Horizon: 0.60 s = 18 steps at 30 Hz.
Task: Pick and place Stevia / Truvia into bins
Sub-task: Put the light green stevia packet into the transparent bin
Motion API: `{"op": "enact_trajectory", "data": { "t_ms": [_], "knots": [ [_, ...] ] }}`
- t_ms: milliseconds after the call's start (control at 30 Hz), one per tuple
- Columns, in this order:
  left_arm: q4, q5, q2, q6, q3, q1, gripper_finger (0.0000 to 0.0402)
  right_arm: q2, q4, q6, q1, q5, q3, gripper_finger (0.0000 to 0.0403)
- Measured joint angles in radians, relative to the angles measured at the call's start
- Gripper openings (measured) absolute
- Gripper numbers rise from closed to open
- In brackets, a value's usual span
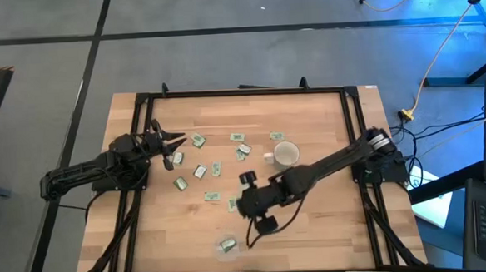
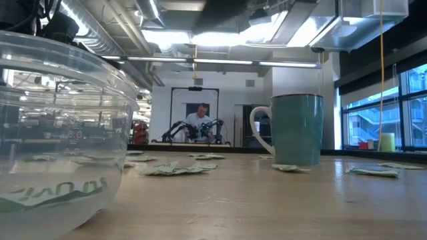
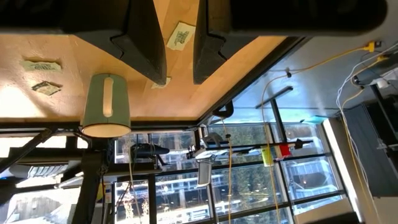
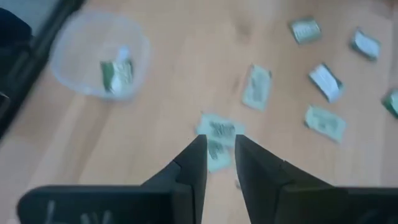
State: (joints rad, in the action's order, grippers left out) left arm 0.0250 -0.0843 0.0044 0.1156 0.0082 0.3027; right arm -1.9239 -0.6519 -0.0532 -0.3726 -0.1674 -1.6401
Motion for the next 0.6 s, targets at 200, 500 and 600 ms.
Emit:
{"op": "enact_trajectory", "data": {
  "t_ms": [200, 500, 600],
  "knots": [
    [0.000, 0.004, 0.000, -0.058, 0.000, 0.000, 0.0075, 0.219, 0.120, 0.059, 0.030, -0.089, 0.276, 0.0087],
    [0.001, -0.002, 0.000, -0.043, 0.000, 0.000, 0.0075, 0.479, 0.348, -0.180, 0.115, -0.101, 0.518, 0.0087],
    [0.001, -0.002, 0.000, -0.043, 0.000, 0.000, 0.0075, 0.519, 0.357, -0.242, 0.172, -0.112, 0.541, 0.0087]
  ]
}}
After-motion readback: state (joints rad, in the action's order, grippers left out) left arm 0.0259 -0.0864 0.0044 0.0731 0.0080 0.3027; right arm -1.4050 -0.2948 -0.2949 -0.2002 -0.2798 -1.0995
